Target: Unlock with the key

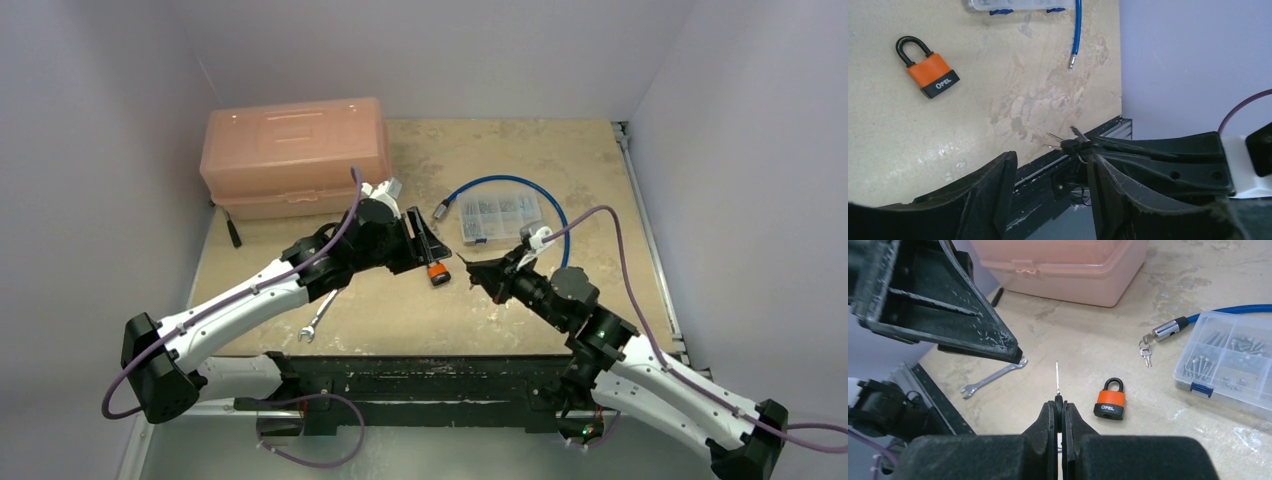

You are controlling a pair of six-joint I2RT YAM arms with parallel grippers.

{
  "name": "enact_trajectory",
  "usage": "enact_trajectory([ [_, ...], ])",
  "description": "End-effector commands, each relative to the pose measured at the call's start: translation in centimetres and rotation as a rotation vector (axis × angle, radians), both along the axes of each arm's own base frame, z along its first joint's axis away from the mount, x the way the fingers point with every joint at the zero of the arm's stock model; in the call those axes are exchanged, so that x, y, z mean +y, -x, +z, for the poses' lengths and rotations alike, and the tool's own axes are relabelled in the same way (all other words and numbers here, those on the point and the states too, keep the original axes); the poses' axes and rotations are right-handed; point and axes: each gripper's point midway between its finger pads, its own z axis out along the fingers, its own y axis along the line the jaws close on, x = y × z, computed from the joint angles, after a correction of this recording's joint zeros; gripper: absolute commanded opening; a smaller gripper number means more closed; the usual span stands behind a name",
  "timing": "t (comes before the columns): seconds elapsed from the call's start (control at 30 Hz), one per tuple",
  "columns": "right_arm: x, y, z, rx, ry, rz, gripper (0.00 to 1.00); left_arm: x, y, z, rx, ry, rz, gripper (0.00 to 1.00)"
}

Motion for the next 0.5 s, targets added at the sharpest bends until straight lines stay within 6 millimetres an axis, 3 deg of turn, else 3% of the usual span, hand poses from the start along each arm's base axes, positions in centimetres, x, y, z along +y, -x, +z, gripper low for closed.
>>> enact_trajectory([
  [0.0,1.0,-0.7,2.4,-0.130,0.024,0.014,0.00,-0.8,-0.5,3.0,0.001,0.165,0.056,0.56],
  [0.27,2.8,-0.5,2.2,-0.177,0.055,0.050,0.00,-2.4,-1.0,1.4,0.043,0.180,0.039,0.50],
  [0.47,3.0,-0.6,2.1,-0.183,0.059,0.046,0.00,-2.2,-1.2,0.5,0.057,0.162,0.058,0.48],
])
